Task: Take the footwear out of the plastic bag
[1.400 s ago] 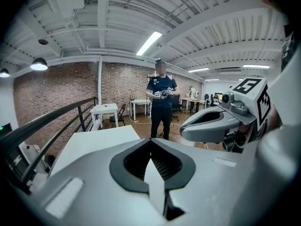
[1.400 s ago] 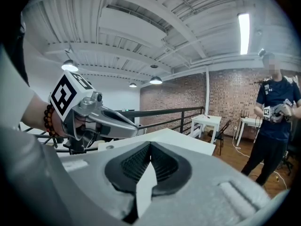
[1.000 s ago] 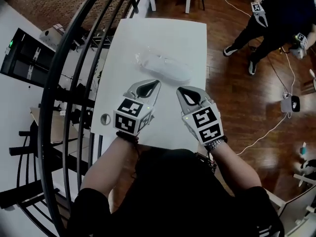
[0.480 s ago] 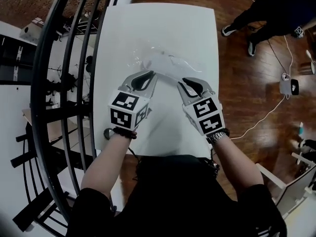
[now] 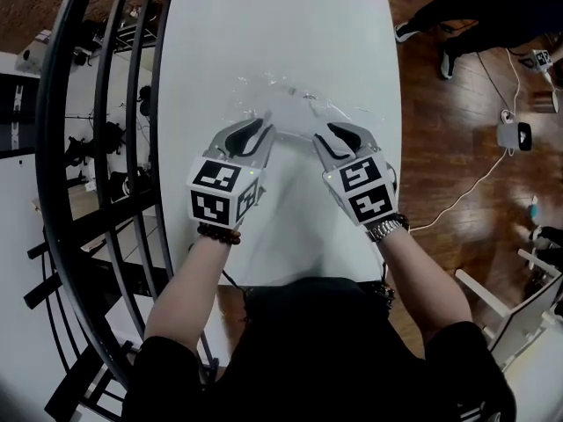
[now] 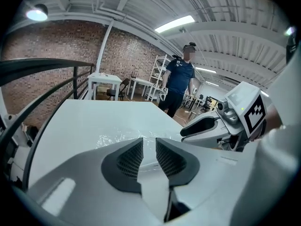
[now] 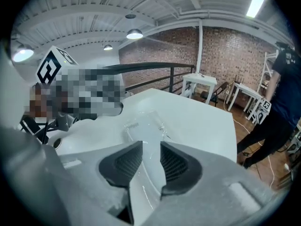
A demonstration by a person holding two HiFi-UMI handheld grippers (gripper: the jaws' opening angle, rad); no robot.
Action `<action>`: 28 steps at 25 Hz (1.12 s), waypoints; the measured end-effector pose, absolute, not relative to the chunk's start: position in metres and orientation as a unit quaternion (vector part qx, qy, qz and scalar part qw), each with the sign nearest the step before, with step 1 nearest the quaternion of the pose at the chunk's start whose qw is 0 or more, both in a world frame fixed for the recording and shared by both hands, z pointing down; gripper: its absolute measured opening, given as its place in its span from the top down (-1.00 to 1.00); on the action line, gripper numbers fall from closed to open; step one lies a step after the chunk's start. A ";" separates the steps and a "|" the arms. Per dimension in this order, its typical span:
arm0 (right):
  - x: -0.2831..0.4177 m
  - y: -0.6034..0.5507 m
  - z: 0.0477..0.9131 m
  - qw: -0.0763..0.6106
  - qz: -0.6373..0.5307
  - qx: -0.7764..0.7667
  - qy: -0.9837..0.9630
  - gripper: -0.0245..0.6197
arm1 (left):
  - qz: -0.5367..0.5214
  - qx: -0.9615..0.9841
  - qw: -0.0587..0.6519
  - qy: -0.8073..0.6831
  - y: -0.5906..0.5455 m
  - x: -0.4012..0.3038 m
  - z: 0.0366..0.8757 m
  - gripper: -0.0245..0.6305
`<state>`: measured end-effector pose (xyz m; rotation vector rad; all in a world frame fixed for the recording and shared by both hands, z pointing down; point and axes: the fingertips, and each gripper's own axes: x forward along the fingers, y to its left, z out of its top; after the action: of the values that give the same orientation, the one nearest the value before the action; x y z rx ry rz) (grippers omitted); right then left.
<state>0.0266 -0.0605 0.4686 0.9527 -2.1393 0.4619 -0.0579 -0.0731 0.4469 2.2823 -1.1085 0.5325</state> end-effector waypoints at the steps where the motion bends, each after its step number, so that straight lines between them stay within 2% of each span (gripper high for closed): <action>1: 0.025 -0.063 0.472 0.371 0.181 0.371 -0.832 0.61 | 0.200 0.847 0.272 -0.409 -0.074 -0.057 0.450 0.63; 12: -0.004 -0.077 0.498 0.401 0.163 0.342 -0.834 0.57 | 0.213 0.842 0.290 -0.402 -0.074 -0.065 0.475 0.56; 19: -0.004 -0.069 0.523 0.456 0.151 0.313 -0.819 0.56 | 0.214 0.835 0.294 -0.413 -0.078 -0.079 0.480 0.55; 21: -0.004 -0.068 0.524 0.464 0.144 0.308 -0.818 0.60 | 0.217 0.831 0.294 -0.418 -0.079 -0.087 0.482 0.54; 24: -0.002 -0.064 0.522 0.470 0.132 0.304 -0.818 0.78 | 0.221 0.824 0.295 -0.430 -0.080 -0.101 0.485 0.54; 28: -0.001 -0.057 0.518 0.471 0.126 0.298 -0.821 0.81 | 0.229 0.814 0.296 -0.444 -0.079 -0.116 0.488 0.54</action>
<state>-0.0010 -0.0568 0.5180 0.7306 -2.0107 0.3075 -0.1159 -0.0793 0.4879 2.1653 -1.1804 0.6079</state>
